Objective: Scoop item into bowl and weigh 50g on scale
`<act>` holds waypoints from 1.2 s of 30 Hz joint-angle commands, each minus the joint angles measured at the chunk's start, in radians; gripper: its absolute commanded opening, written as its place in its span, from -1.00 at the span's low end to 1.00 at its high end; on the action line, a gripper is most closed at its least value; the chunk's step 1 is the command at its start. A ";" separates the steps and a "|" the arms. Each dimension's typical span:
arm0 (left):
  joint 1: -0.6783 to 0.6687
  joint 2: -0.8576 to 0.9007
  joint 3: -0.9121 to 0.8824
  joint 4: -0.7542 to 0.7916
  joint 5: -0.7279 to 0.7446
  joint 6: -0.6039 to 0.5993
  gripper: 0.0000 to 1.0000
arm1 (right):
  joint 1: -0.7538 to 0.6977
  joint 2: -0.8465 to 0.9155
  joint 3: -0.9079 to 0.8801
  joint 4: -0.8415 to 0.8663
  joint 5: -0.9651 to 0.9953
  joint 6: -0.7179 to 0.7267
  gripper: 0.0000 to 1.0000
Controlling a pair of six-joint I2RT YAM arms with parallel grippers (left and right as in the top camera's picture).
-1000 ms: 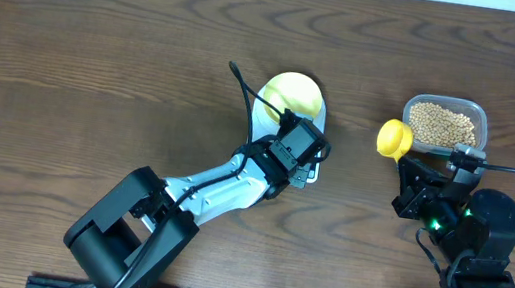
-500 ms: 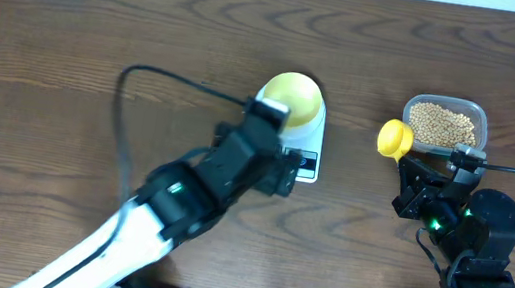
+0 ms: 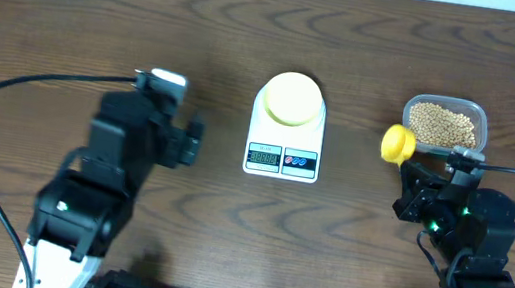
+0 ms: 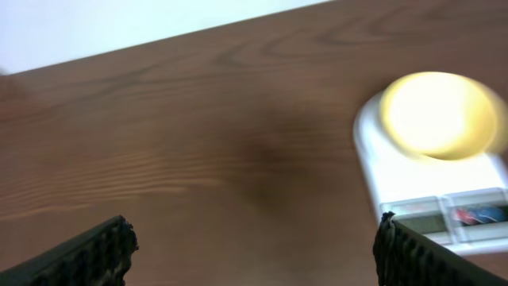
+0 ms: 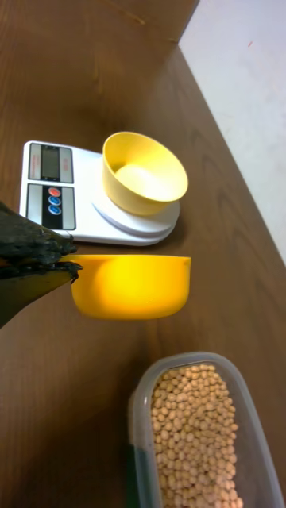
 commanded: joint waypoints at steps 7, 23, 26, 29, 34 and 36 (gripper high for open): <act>0.277 0.200 0.008 -0.011 0.109 0.153 0.96 | -0.006 0.130 0.015 -0.084 -0.043 0.130 -0.98; 0.278 0.253 0.028 0.071 0.748 0.203 0.96 | -0.008 0.184 0.015 0.189 -0.012 0.190 -0.98; 0.278 0.252 0.090 -0.046 0.807 0.280 0.96 | -0.008 0.206 0.015 0.195 -0.010 0.170 -0.98; 0.278 0.252 0.222 -0.269 0.746 0.402 0.96 | -0.008 0.214 0.015 0.196 -0.015 0.137 -0.98; 0.278 0.251 0.451 -0.565 0.702 0.580 0.96 | -0.008 0.214 0.015 0.196 -0.017 0.088 -0.98; 0.278 0.246 0.468 -0.587 0.666 0.582 0.96 | -0.008 0.214 0.015 0.196 -0.020 0.087 -0.98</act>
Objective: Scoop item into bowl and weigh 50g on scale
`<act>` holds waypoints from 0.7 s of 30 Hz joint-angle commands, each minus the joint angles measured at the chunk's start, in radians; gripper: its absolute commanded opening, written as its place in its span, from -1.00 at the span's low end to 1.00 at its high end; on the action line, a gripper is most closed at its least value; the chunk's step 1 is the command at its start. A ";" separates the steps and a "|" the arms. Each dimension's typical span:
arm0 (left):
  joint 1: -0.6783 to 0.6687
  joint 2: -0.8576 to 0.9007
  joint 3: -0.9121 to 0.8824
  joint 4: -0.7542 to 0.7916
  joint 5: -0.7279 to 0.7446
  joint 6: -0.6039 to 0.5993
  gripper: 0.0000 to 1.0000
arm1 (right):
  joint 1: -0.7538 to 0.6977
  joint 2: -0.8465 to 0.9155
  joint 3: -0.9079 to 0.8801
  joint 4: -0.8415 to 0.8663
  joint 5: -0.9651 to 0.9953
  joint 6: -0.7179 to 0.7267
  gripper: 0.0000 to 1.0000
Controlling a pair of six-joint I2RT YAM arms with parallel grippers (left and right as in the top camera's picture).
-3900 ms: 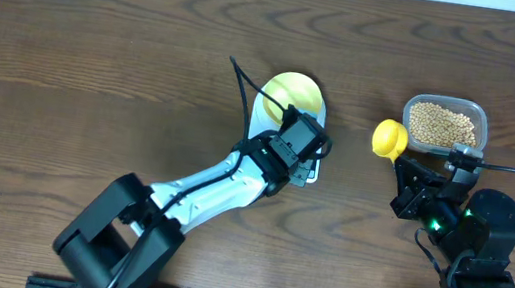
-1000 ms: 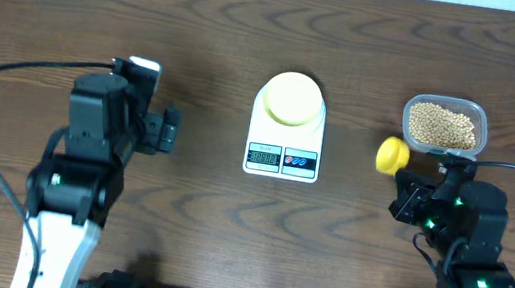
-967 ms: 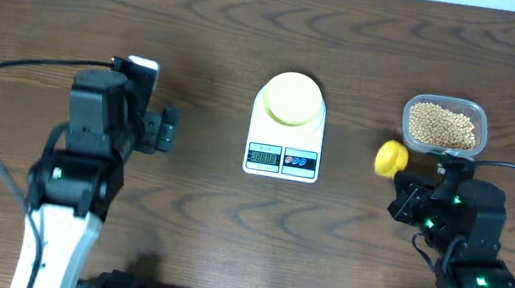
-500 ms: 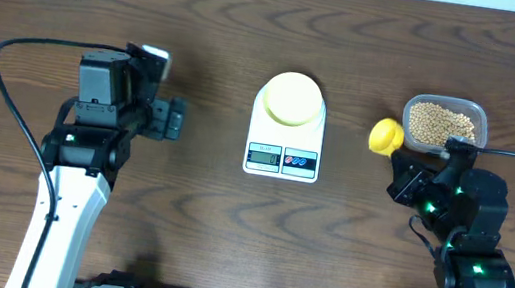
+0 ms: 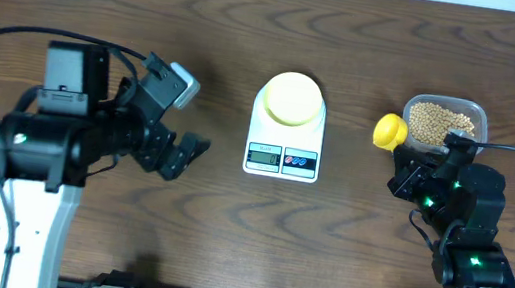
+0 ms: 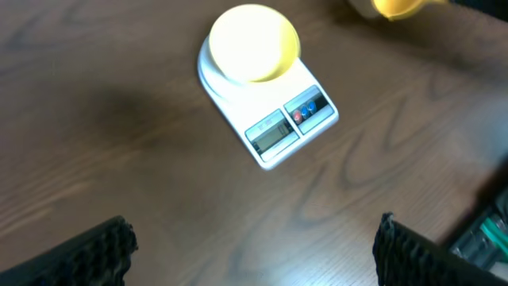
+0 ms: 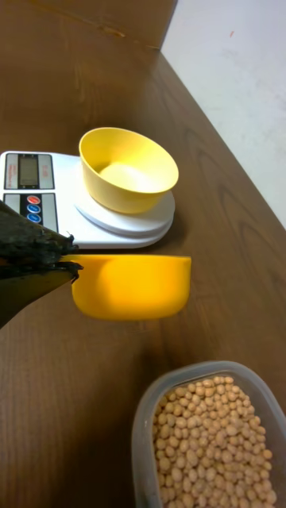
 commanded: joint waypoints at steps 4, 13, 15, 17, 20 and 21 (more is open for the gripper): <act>0.002 -0.013 0.051 -0.086 -0.143 0.092 0.96 | -0.007 -0.002 0.014 0.003 -0.054 -0.053 -0.98; 0.000 -0.013 0.050 -0.095 -0.061 0.261 0.96 | -0.084 -0.027 0.015 0.004 -0.210 0.012 -0.99; 0.000 -0.012 0.050 -0.084 -0.061 0.262 0.96 | -0.120 -0.027 0.015 0.005 -0.258 0.013 -0.98; 0.000 -0.009 0.050 -0.080 -0.061 0.262 0.96 | -0.143 -0.027 0.015 0.005 -0.289 0.013 -0.98; 0.000 -0.001 0.050 -0.081 -0.061 0.262 0.96 | -0.164 -0.027 0.015 0.006 -0.334 0.013 -0.98; 0.000 0.000 0.050 -0.081 -0.061 0.262 0.96 | -0.165 -0.027 0.015 0.007 -0.341 0.013 -0.98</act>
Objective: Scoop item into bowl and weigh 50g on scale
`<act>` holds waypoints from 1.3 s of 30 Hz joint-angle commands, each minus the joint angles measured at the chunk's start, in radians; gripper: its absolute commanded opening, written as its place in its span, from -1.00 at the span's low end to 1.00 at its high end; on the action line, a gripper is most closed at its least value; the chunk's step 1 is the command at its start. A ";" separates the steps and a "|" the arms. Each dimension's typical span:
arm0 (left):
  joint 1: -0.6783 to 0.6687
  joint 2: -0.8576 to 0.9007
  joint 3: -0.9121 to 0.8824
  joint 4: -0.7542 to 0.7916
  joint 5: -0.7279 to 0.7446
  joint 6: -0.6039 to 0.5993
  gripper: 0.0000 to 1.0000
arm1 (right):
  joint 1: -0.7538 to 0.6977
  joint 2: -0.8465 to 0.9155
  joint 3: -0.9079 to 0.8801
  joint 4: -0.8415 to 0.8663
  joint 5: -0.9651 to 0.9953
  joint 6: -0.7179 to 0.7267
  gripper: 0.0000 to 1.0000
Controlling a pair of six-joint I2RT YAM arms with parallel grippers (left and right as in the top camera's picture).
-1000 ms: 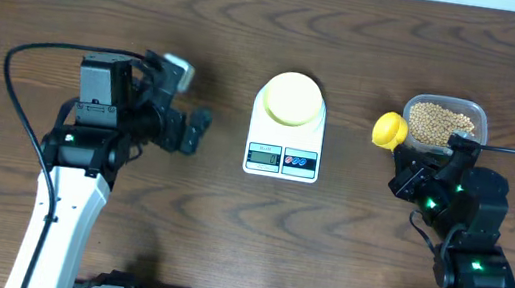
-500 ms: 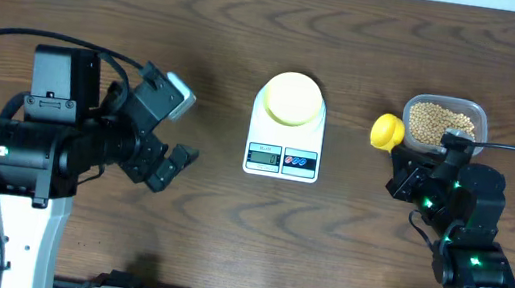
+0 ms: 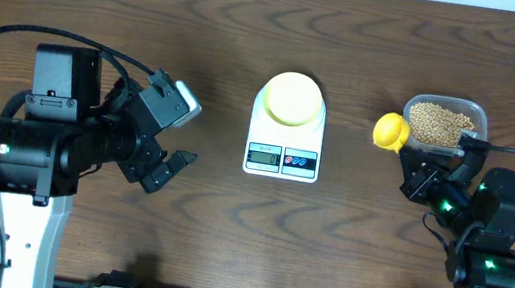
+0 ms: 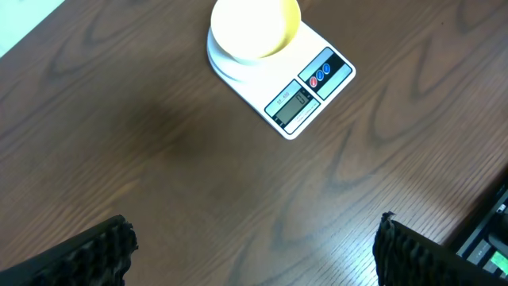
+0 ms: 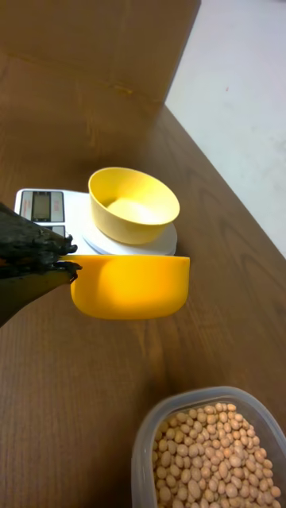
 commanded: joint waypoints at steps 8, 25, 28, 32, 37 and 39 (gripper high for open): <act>0.000 0.012 0.008 0.000 0.013 0.024 0.96 | -0.013 -0.011 0.015 0.008 -0.080 0.019 -0.98; 0.000 0.069 -0.078 -0.039 0.033 0.056 0.96 | -0.013 -0.010 0.015 0.040 -0.068 0.005 -0.98; 0.000 0.068 -0.083 -0.038 0.085 0.131 0.96 | -0.013 -0.010 0.015 0.041 -0.068 -0.001 -0.98; 0.000 0.069 -0.084 -0.038 0.096 0.144 0.96 | -0.013 -0.010 0.015 0.040 -0.069 -0.001 -0.98; 0.000 0.069 -0.084 -0.031 0.095 0.145 0.96 | -0.013 -0.010 0.015 0.040 -0.092 -0.039 -0.98; 0.000 0.070 -0.085 -0.023 0.093 0.145 0.96 | -0.013 -0.010 0.015 0.040 -0.124 -0.056 -0.98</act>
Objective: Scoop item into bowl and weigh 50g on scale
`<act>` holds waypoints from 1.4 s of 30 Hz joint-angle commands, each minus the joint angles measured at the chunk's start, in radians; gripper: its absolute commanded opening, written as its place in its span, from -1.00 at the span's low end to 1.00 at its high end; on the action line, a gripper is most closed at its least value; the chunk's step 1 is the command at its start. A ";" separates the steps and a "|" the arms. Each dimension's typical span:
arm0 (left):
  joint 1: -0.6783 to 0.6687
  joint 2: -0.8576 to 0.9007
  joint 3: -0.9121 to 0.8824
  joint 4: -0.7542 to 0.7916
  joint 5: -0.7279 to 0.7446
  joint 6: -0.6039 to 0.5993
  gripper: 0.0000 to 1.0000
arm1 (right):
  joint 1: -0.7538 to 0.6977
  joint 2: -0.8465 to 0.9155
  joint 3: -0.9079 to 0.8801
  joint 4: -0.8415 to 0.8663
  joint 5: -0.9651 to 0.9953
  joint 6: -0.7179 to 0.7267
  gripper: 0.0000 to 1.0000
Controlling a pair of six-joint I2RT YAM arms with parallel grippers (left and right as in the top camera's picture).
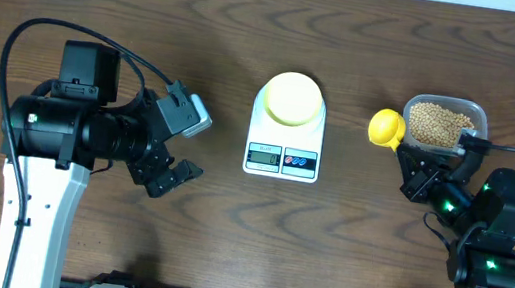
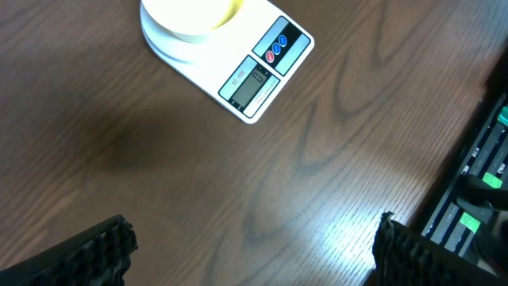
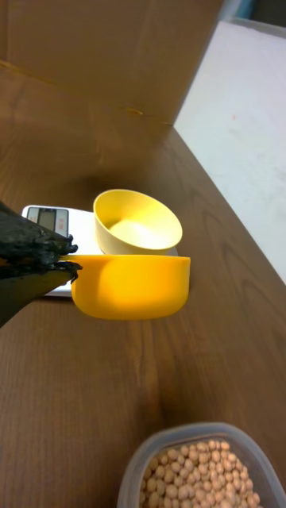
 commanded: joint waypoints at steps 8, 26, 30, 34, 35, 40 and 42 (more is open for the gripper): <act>0.000 -0.003 -0.002 0.008 0.017 0.017 0.96 | -0.011 -0.010 0.015 -0.005 -0.201 -0.044 -0.98; 0.000 -0.003 -0.002 0.008 0.017 0.017 0.96 | -0.097 0.005 0.285 -0.452 0.053 -0.203 -0.98; 0.000 -0.003 -0.002 0.008 0.017 0.017 0.96 | -0.097 0.063 0.505 -0.716 0.309 -0.272 -0.98; 0.000 -0.003 -0.002 0.008 0.017 0.017 0.96 | -0.097 0.149 0.661 -0.843 0.341 -0.311 -0.98; 0.000 -0.003 -0.002 0.008 0.017 0.017 0.96 | -0.097 0.182 0.702 -0.867 0.340 -0.311 -0.98; 0.000 -0.003 -0.002 0.008 0.017 0.017 0.96 | -0.094 0.301 0.837 -0.935 0.340 -0.310 -0.98; 0.000 -0.003 -0.002 0.008 0.017 0.017 0.96 | -0.094 0.367 0.912 -0.977 0.341 -0.310 -0.98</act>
